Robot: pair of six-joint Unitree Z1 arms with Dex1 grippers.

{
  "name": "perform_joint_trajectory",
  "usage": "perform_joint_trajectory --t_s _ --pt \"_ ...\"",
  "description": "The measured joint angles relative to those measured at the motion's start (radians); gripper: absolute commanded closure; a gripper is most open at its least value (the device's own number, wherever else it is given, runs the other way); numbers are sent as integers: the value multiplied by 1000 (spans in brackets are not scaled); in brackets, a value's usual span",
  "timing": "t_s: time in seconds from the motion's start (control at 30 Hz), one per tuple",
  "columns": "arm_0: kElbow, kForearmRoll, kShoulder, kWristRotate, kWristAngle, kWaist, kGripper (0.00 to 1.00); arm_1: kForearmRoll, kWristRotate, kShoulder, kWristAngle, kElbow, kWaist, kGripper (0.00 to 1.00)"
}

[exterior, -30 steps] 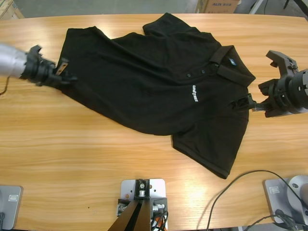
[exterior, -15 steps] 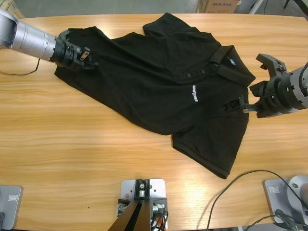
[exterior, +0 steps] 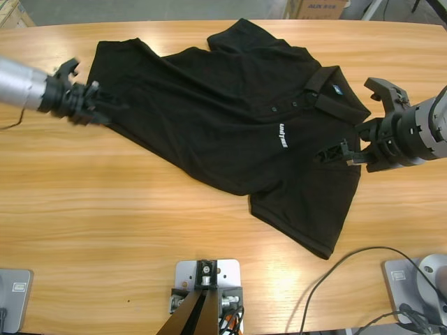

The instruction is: Fold clothes

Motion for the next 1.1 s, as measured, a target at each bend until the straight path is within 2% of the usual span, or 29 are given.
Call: perform_joint_trajectory --t_s 0.13,0.5,1.1 --pt "11 1 -11 -60 76 26 101 -5 0 0 0 0 5 0" --pt "-68 17 1 -107 131 7 101 -39 0 18 6 17 8 9" --pt "-75 -21 89 -130 141 -30 101 -60 0 41 7 43 8 13"
